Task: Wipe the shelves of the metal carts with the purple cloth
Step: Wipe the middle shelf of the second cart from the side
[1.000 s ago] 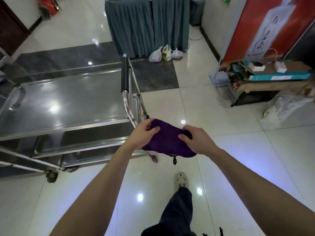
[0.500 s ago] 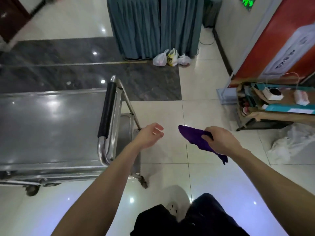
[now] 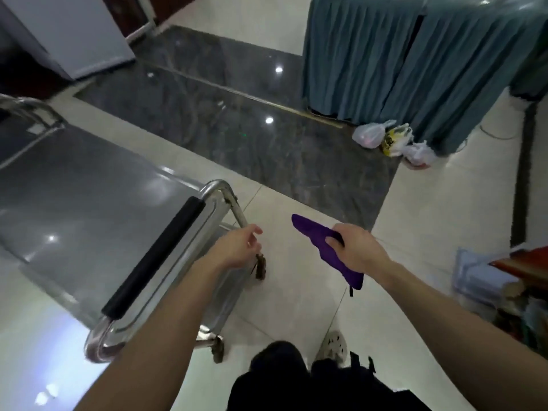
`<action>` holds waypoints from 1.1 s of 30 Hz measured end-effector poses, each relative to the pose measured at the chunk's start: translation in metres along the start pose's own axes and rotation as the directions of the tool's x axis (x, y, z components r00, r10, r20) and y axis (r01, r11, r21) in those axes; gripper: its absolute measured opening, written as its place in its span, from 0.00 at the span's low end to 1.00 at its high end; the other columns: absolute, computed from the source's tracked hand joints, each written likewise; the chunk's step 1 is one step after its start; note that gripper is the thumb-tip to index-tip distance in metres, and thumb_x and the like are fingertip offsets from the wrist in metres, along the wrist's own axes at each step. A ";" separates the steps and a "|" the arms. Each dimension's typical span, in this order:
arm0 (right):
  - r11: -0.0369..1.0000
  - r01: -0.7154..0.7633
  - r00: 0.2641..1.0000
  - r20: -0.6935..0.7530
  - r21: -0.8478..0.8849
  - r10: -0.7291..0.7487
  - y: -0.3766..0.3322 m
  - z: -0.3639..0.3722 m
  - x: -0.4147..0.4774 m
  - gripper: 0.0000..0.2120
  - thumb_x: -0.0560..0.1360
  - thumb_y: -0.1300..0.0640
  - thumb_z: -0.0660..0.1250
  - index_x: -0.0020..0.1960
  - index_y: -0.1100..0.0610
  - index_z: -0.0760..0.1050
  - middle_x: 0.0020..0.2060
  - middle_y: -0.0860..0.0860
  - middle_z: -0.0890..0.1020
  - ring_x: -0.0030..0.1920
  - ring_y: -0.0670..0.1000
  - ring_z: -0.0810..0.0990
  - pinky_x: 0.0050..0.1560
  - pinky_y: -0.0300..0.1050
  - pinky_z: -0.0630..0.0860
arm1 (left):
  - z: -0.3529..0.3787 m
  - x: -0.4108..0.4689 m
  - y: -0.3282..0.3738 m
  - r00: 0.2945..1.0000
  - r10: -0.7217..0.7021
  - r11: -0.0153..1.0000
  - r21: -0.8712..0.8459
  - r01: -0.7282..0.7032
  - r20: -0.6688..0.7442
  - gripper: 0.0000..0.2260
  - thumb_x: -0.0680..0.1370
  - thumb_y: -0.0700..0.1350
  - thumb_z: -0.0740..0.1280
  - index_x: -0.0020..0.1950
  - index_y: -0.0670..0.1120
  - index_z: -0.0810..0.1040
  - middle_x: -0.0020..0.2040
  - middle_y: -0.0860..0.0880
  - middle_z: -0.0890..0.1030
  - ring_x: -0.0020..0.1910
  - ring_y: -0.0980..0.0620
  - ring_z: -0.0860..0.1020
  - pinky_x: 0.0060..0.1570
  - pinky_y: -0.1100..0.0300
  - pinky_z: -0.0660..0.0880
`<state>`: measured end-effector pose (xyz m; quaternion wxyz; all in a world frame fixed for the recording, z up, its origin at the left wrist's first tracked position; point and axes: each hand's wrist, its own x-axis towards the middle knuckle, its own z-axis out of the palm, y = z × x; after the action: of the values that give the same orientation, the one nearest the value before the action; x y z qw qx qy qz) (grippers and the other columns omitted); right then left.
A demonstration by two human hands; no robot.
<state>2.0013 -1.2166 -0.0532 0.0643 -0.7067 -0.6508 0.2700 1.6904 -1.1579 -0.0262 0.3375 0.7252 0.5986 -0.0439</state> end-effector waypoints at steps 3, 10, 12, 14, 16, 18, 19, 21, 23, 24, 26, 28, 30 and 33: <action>0.994 0.106 0.993 0.049 -0.037 -0.104 0.008 -0.036 0.066 0.11 0.86 0.44 0.63 0.52 0.50 0.77 0.43 0.45 0.81 0.42 0.50 0.81 0.43 0.50 0.79 | -0.013 0.020 0.018 0.994 -0.081 0.994 -0.080 0.075 -0.079 0.18 0.86 0.50 0.68 0.77 0.54 0.74 0.66 0.52 0.82 0.62 0.53 0.81 0.66 0.52 0.79; 0.921 0.381 0.921 0.119 -0.081 -0.370 0.005 -0.093 0.207 0.11 0.86 0.47 0.65 0.55 0.54 0.79 0.47 0.49 0.82 0.47 0.53 0.81 0.51 0.54 0.80 | -0.034 0.116 0.036 0.957 -0.231 0.959 -0.208 0.193 -0.175 0.19 0.85 0.51 0.69 0.76 0.56 0.74 0.64 0.53 0.81 0.57 0.55 0.82 0.58 0.55 0.81; 0.894 0.436 0.895 0.159 -0.106 -0.418 0.003 -0.107 0.246 0.12 0.86 0.47 0.64 0.58 0.55 0.80 0.49 0.50 0.82 0.48 0.53 0.81 0.52 0.55 0.80 | -0.043 0.162 0.043 0.955 -0.239 0.951 -0.241 0.193 -0.177 0.20 0.84 0.52 0.70 0.76 0.56 0.74 0.65 0.53 0.81 0.57 0.54 0.82 0.58 0.54 0.82; 0.868 0.486 0.868 0.177 -0.103 -0.464 0.002 -0.124 0.283 0.11 0.86 0.49 0.65 0.60 0.55 0.80 0.51 0.50 0.82 0.50 0.53 0.81 0.54 0.54 0.79 | -0.055 0.206 0.055 0.954 -0.241 0.941 -0.283 0.185 -0.177 0.24 0.83 0.50 0.74 0.78 0.55 0.73 0.66 0.52 0.80 0.57 0.53 0.82 0.60 0.52 0.83; 0.828 0.551 0.827 0.199 -0.103 -0.526 0.002 -0.142 0.316 0.09 0.86 0.51 0.66 0.61 0.55 0.80 0.51 0.50 0.82 0.51 0.54 0.81 0.54 0.53 0.78 | -0.069 0.244 0.067 0.959 -0.210 0.940 -0.311 0.143 -0.193 0.29 0.79 0.48 0.78 0.78 0.54 0.73 0.65 0.53 0.79 0.59 0.52 0.81 0.61 0.52 0.81; 0.779 0.613 0.784 0.224 -0.129 -0.580 0.000 -0.160 0.352 0.10 0.86 0.51 0.66 0.62 0.55 0.81 0.51 0.50 0.82 0.51 0.53 0.81 0.55 0.53 0.77 | -0.087 0.275 0.078 0.965 -0.168 0.945 -0.313 0.099 -0.201 0.25 0.77 0.46 0.79 0.72 0.54 0.78 0.61 0.54 0.81 0.56 0.55 0.81 0.57 0.57 0.77; 0.761 0.635 0.766 0.234 -0.134 -0.598 -0.002 -0.167 0.371 0.10 0.86 0.51 0.66 0.63 0.54 0.81 0.51 0.49 0.82 0.51 0.52 0.80 0.56 0.53 0.77 | -0.096 0.289 0.081 0.963 -0.163 0.945 -0.315 0.090 -0.216 0.19 0.77 0.45 0.79 0.66 0.55 0.81 0.57 0.56 0.83 0.53 0.56 0.82 0.54 0.59 0.75; 0.731 0.672 0.732 0.256 -0.117 -0.632 -0.009 -0.179 0.408 0.10 0.86 0.51 0.65 0.64 0.52 0.81 0.51 0.47 0.81 0.51 0.50 0.79 0.58 0.53 0.76 | -0.114 0.307 0.081 0.953 -0.193 0.941 -0.318 0.112 -0.235 0.08 0.78 0.46 0.76 0.57 0.54 0.84 0.51 0.55 0.85 0.51 0.54 0.82 0.49 0.58 0.75; 0.698 0.707 0.696 0.285 -0.114 -0.659 -0.021 -0.184 0.447 0.11 0.87 0.49 0.64 0.64 0.52 0.80 0.50 0.47 0.79 0.50 0.51 0.78 0.57 0.55 0.77 | -0.129 0.321 0.078 0.938 -0.254 0.927 -0.335 0.167 -0.237 0.05 0.80 0.47 0.74 0.55 0.51 0.84 0.50 0.53 0.85 0.52 0.50 0.82 0.52 0.53 0.78; 0.682 0.723 0.677 0.312 -0.114 -0.666 -0.028 -0.184 0.467 0.12 0.88 0.48 0.62 0.65 0.52 0.79 0.51 0.48 0.80 0.51 0.52 0.79 0.57 0.55 0.77 | -0.135 0.326 0.075 0.925 -0.290 0.912 -0.363 0.190 -0.245 0.05 0.81 0.48 0.74 0.55 0.50 0.83 0.50 0.52 0.85 0.52 0.49 0.82 0.54 0.50 0.79; 0.655 0.747 0.636 0.402 -0.109 -0.659 -0.048 -0.183 0.506 0.13 0.89 0.46 0.59 0.66 0.51 0.76 0.52 0.51 0.81 0.51 0.54 0.80 0.54 0.53 0.77 | -0.146 0.337 0.067 0.888 -0.379 0.867 -0.436 0.242 -0.262 0.05 0.81 0.48 0.72 0.55 0.49 0.82 0.50 0.50 0.85 0.52 0.48 0.82 0.57 0.47 0.79; 0.639 0.766 0.579 0.498 -0.064 -0.645 -0.071 -0.178 0.545 0.13 0.89 0.45 0.58 0.66 0.51 0.74 0.52 0.51 0.82 0.51 0.54 0.81 0.52 0.51 0.77 | -0.156 0.347 0.057 0.835 -0.481 0.800 -0.523 0.294 -0.267 0.05 0.81 0.49 0.71 0.53 0.49 0.80 0.50 0.47 0.84 0.52 0.45 0.82 0.58 0.44 0.79; 0.622 0.783 0.511 0.557 0.013 -0.655 -0.096 -0.171 0.579 0.13 0.89 0.44 0.59 0.67 0.50 0.73 0.52 0.51 0.84 0.50 0.53 0.83 0.53 0.53 0.81 | -0.163 0.355 0.049 0.761 -0.592 0.704 -0.629 0.328 -0.266 0.06 0.82 0.49 0.71 0.54 0.47 0.80 0.51 0.46 0.85 0.52 0.44 0.83 0.58 0.44 0.80; 0.565 0.822 0.398 0.634 0.075 -0.663 -0.131 -0.171 0.625 0.24 0.82 0.39 0.71 0.72 0.48 0.70 0.56 0.49 0.83 0.51 0.52 0.84 0.52 0.51 0.83 | -0.166 0.353 0.051 0.589 -0.768 0.534 -0.758 0.374 -0.251 0.12 0.84 0.48 0.70 0.65 0.46 0.80 0.58 0.46 0.85 0.56 0.46 0.83 0.58 0.50 0.79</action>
<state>1.9692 -0.5568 -0.0366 -0.1195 -0.2151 -0.9095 0.3351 1.7783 -0.7743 -0.0413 0.3320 0.2909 0.8586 0.2609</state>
